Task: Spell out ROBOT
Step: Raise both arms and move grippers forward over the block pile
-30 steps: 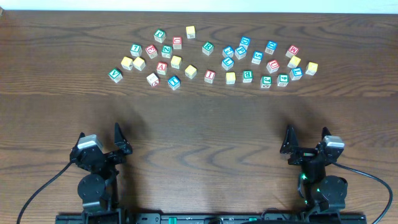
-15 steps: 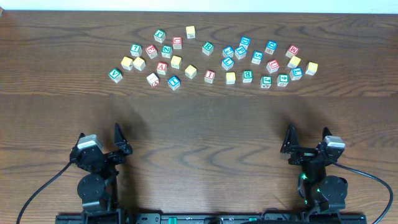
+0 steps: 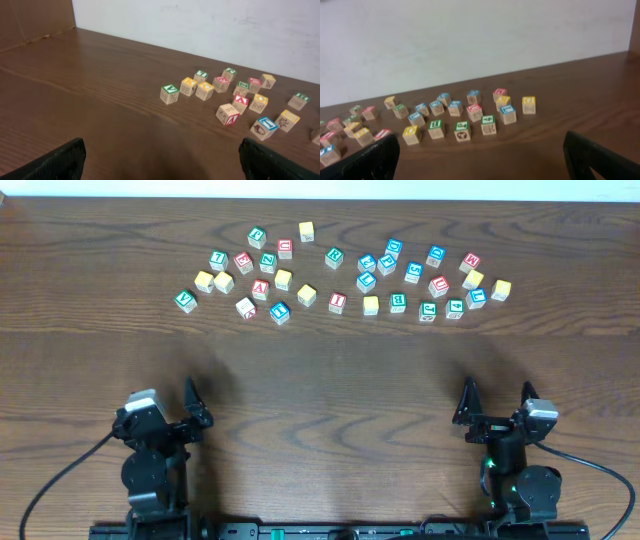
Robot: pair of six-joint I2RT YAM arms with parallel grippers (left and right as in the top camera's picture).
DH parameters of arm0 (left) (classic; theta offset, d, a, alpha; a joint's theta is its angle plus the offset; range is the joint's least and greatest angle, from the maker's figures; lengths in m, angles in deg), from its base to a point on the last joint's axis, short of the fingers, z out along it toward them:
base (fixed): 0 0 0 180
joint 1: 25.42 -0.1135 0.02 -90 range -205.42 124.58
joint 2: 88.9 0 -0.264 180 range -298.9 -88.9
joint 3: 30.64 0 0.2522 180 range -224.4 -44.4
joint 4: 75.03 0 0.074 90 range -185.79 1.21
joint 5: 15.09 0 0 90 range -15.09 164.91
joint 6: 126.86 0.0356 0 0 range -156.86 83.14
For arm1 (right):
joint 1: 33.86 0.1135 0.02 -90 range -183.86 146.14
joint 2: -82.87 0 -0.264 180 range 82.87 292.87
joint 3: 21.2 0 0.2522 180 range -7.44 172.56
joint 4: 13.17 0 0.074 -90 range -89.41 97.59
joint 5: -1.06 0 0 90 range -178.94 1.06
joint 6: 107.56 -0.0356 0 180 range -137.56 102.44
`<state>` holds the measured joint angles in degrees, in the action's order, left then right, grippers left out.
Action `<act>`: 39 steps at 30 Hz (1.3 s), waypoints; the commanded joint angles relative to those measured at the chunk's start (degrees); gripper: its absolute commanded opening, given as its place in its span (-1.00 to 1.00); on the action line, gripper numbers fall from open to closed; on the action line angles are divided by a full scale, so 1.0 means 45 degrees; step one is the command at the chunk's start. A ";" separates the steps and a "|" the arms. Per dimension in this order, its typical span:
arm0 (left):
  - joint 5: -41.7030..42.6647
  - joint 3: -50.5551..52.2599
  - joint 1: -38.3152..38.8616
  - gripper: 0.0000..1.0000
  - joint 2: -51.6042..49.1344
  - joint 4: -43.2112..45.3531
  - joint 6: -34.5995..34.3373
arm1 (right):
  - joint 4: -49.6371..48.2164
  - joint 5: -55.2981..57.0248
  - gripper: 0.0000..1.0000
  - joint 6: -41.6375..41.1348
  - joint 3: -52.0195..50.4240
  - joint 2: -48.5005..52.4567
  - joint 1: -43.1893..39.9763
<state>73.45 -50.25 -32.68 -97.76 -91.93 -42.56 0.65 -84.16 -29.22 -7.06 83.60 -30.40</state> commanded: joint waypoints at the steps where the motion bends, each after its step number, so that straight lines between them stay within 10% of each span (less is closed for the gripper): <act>1: 0.0170 -0.1059 0.0063 0.93 -0.0899 0.0049 0.0180 | -0.0151 0.0000 0.98 0.0729 -0.0015 0.0005 -0.0010; 23: 0.1569 -0.5809 0.0063 0.93 -0.6693 -0.1506 0.0180 | -0.0520 -0.0636 0.99 0.1379 0.0991 0.0544 -0.0010; 39: 0.1574 -0.8242 0.0063 0.93 -0.7538 -0.3764 0.0427 | 0.1214 -0.2108 0.99 0.2045 0.6781 0.8189 -0.0010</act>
<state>79.77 -83.14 -32.68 -130.00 -107.16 -42.05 4.08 -91.16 -21.48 17.42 114.90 -30.40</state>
